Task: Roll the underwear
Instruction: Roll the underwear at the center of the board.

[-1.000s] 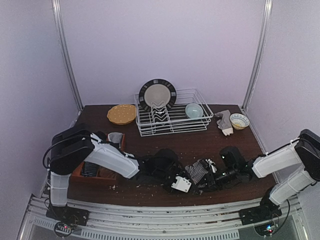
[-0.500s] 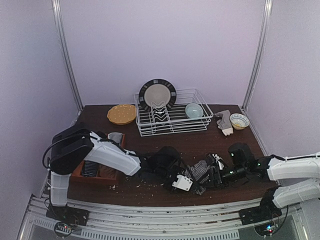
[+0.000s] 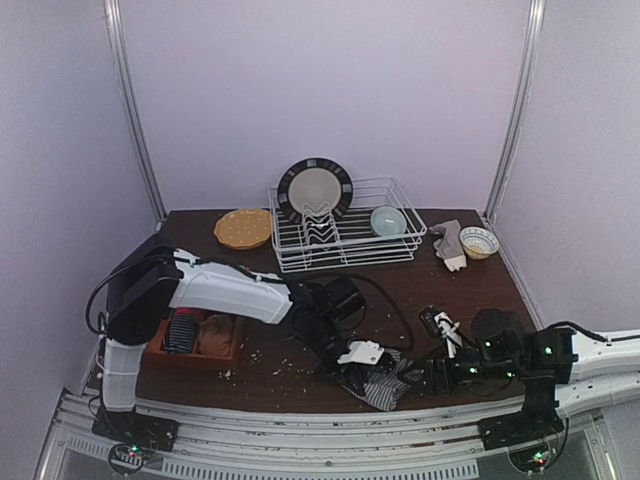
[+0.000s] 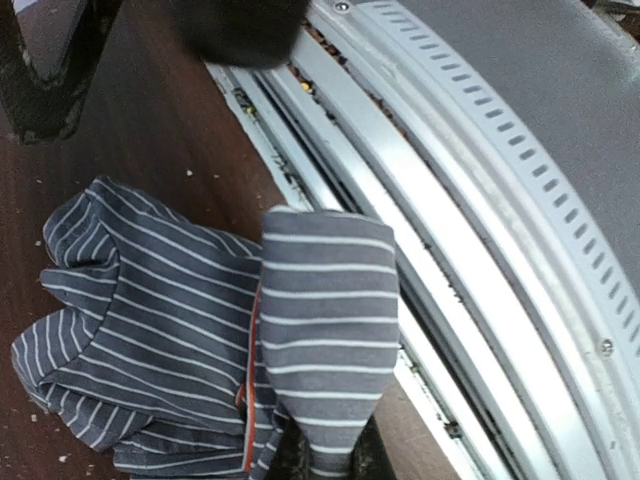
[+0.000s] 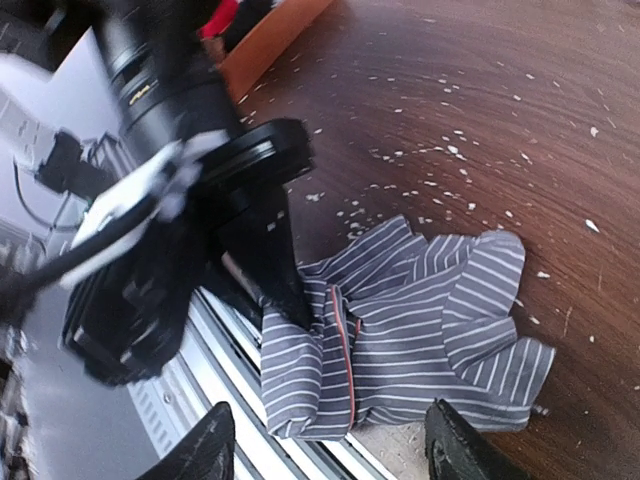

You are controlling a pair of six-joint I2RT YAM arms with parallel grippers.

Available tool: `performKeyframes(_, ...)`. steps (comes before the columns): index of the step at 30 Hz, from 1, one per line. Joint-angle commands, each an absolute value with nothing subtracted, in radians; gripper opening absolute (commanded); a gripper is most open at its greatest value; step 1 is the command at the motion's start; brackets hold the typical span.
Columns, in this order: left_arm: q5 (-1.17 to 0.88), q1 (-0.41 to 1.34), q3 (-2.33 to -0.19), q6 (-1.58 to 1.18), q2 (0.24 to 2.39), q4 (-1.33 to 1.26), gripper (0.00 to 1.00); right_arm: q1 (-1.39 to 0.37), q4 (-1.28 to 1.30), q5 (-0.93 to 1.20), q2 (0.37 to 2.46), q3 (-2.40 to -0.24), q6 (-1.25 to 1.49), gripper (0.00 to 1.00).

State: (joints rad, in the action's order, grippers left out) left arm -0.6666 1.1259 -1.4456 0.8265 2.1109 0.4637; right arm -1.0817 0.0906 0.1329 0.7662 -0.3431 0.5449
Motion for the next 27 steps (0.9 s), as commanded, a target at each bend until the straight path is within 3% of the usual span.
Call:
performKeyframes(1,-0.830,1.108,-1.547,0.771,2.188,0.694,0.00,-1.186,0.100,-0.078,0.753,-0.339,0.458,0.61)
performKeyframes(10,-0.888,1.108,-1.686,0.726,2.305,0.810,0.00,-1.242,0.072,-0.056,0.739,-0.316,0.343,0.58)
performKeyframes(27,-0.943,1.108,-1.996,0.700,2.527,1.060,0.03,-1.346,-0.031,-0.115,0.987,-0.311,0.404,0.56)
